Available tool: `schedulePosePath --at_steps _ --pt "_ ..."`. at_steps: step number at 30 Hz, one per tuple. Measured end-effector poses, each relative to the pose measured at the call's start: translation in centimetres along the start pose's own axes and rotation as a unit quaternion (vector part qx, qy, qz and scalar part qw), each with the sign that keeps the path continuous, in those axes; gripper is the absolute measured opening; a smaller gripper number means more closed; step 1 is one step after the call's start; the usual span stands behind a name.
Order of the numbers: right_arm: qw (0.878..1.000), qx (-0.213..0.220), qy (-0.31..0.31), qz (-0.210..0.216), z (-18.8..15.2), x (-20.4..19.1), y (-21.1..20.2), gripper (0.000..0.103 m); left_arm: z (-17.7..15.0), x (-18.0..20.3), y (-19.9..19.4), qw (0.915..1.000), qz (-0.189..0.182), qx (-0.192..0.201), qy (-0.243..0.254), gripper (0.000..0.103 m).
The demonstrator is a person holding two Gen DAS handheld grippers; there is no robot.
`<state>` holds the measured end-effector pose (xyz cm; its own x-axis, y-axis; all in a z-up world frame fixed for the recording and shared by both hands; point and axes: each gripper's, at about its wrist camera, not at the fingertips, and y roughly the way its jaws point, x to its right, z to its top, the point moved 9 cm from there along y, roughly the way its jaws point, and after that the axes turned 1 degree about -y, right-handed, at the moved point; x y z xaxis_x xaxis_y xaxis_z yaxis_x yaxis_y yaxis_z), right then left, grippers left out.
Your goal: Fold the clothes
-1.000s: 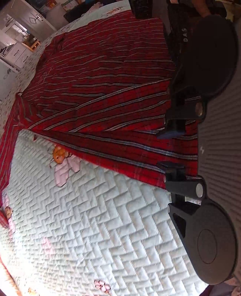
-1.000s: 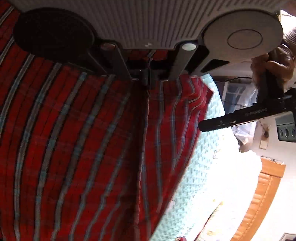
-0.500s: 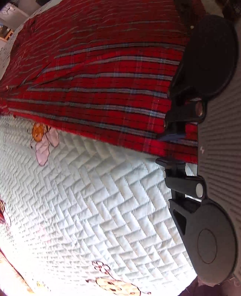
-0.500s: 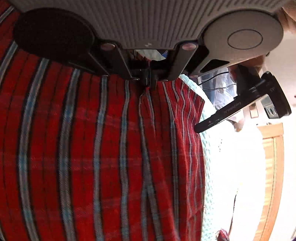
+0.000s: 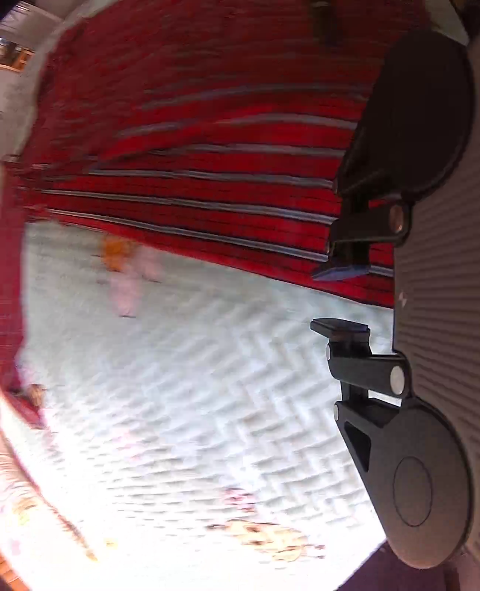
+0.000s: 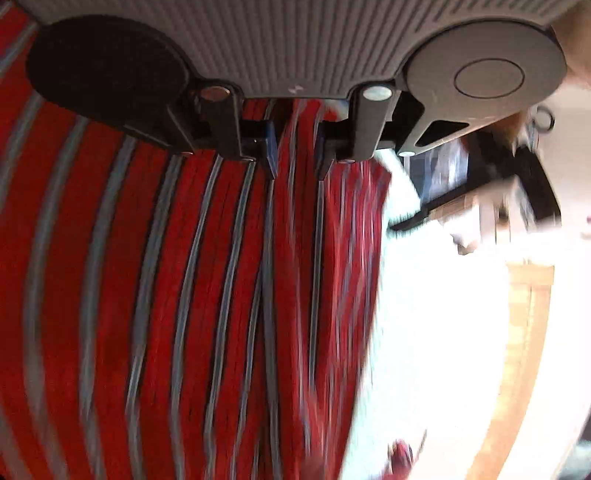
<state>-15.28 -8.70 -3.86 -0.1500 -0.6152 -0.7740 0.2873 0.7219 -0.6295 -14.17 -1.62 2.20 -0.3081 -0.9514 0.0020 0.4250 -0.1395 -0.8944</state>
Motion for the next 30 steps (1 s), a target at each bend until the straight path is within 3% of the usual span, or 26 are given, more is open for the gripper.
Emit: schedulePosePath --at_steps 3,5,8,10,12,15,20,21,22,23,24,25,26,27,28,30 --pt "0.996 0.085 -0.025 -0.022 7.8 0.6 -2.3 0.022 4.0 1.7 0.4 0.9973 -0.052 0.049 -0.014 0.033" --pt "0.987 0.147 -0.056 -0.04 13.8 0.2 -3.3 0.022 6.6 3.2 1.6 0.9938 -0.076 0.081 -0.005 0.033" --pt "0.964 0.212 -0.136 -0.085 21.4 -1.5 -3.5 0.023 9.9 5.0 3.8 0.9869 -0.106 0.121 0.005 0.034" --pt "0.942 0.239 -0.199 -0.122 25.6 -3.0 -2.9 0.025 11.5 5.8 5.7 0.984 -0.115 0.136 -0.003 0.036" --pt "0.908 0.247 -0.289 -0.176 28.7 -4.2 -1.6 0.036 11.8 5.9 7.7 0.9841 -0.12 0.129 -0.027 0.036" --pt "0.845 0.22 -0.424 -0.241 31.4 -5.7 1.9 0.039 11.0 5.6 9.8 0.9849 -0.116 0.117 -0.053 0.036" --pt "0.724 0.162 -0.556 -0.375 34.3 -5.4 8.5 0.037 9.4 5.5 11.2 0.9846 -0.108 0.132 -0.037 0.038" --pt "0.723 0.17 -0.551 -0.38 35.0 -5.2 8.3 0.02 9.2 5.6 11.1 0.9841 -0.105 0.141 -0.026 0.038" --pt "0.74 0.191 -0.528 -0.37 35.8 -5.1 7.5 0.001 8.9 5.7 11.1 0.9834 -0.102 0.149 -0.015 0.038" --pt "0.756 0.212 -0.505 -0.36 36.6 -5.1 6.6 0.004 8.8 5.6 11.1 0.9825 -0.102 0.155 -0.01 0.039" --pt "0.786 0.246 -0.451 -0.343 37.0 -4.4 4.7 0.004 8.6 5.5 11.2 0.9817 -0.102 0.16 -0.009 0.039" --pt "0.827 0.294 -0.36 -0.317 36.9 -3.0 1.6 0.004 8.6 5.4 11.2 0.9812 -0.103 0.163 -0.01 0.039" --pt "0.857 0.338 -0.264 -0.286 36.8 -1.6 -1.5 0.004 8.6 5.3 11.2 0.981 -0.102 0.165 -0.01 0.039" --pt "0.875 0.378 -0.165 -0.252 36.7 -0.1 -4.6 0.006 8.6 5.3 11.2 0.9808 -0.101 0.167 -0.01 0.039" --pt "0.885 0.403 -0.068 -0.222 35.9 2.2 -7.1 0.009 8.6 5.3 11.2 0.981 -0.098 0.167 -0.01 0.039" --pt "0.895 0.393 0.051 -0.204 32.8 7.0 -8.4 0.01 8.8 5.3 11.2 0.9822 -0.093 0.163 -0.015 0.039"
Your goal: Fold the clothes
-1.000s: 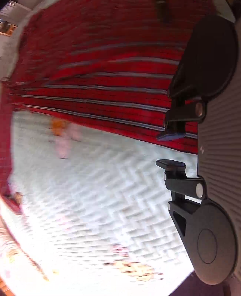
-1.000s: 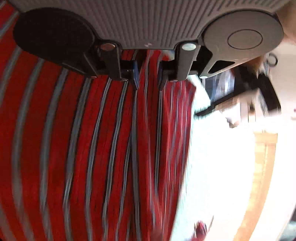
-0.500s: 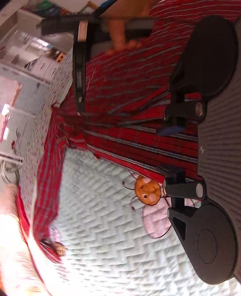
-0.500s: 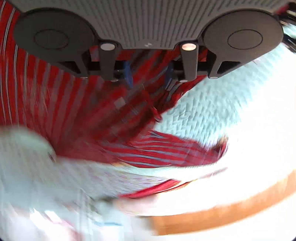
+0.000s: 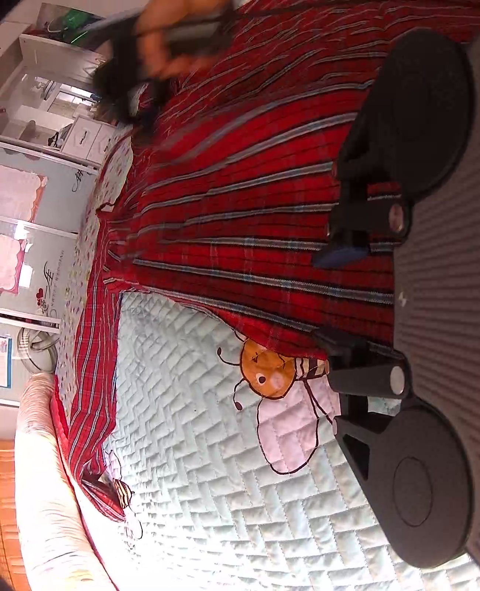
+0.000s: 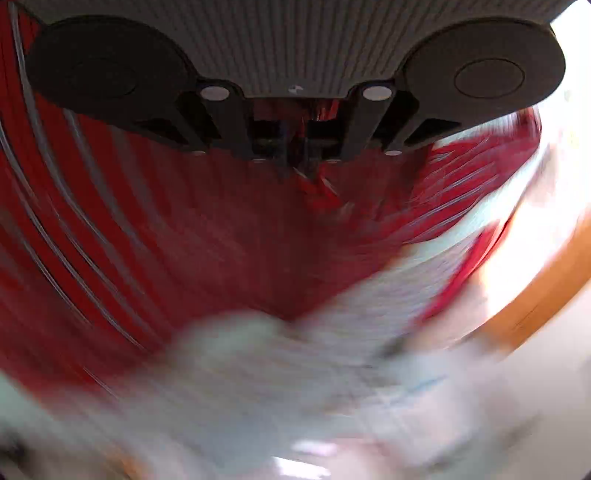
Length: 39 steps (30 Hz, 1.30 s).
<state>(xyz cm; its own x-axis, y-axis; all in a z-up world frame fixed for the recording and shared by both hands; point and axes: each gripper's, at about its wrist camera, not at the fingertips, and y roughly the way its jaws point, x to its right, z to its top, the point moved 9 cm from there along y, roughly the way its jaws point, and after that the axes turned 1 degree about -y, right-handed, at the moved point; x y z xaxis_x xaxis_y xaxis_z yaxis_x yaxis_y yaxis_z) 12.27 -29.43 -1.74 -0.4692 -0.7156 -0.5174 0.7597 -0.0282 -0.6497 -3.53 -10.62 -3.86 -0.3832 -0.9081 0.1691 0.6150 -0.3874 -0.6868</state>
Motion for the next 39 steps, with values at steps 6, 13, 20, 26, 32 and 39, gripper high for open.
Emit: schedulePosePath --at_steps 6,13,20,26,32,39 --pt "0.998 -0.064 0.016 -0.001 -4.6 5.2 -3.5 0.017 1.5 -0.8 0.0 0.9983 0.005 -0.031 -0.049 0.044" --pt "0.995 -0.037 -0.05 0.084 -2.8 2.3 -4.9 0.038 7.6 -3.6 0.6 0.992 0.013 0.009 -0.125 0.069" --pt "0.944 -0.032 -0.307 0.116 0.8 -9.8 1.8 0.043 2.7 -5.9 -0.5 0.9781 -0.005 -0.052 -0.201 0.068" --pt "0.745 -0.039 -0.659 0.097 -4.7 -23.0 10.6 0.051 0.1 -5.2 -1.7 0.9746 -0.072 -0.08 -0.197 0.068" --pt "0.624 -0.093 -0.773 0.057 -8.6 -25.4 17.0 0.055 -1.2 -5.0 -2.3 0.9767 -0.092 -0.077 -0.178 0.065" --pt "0.701 -0.062 -0.709 0.04 -5.1 -28.3 18.7 0.001 -4.2 -3.5 -4.3 0.9992 0.023 0.007 -0.033 0.049"
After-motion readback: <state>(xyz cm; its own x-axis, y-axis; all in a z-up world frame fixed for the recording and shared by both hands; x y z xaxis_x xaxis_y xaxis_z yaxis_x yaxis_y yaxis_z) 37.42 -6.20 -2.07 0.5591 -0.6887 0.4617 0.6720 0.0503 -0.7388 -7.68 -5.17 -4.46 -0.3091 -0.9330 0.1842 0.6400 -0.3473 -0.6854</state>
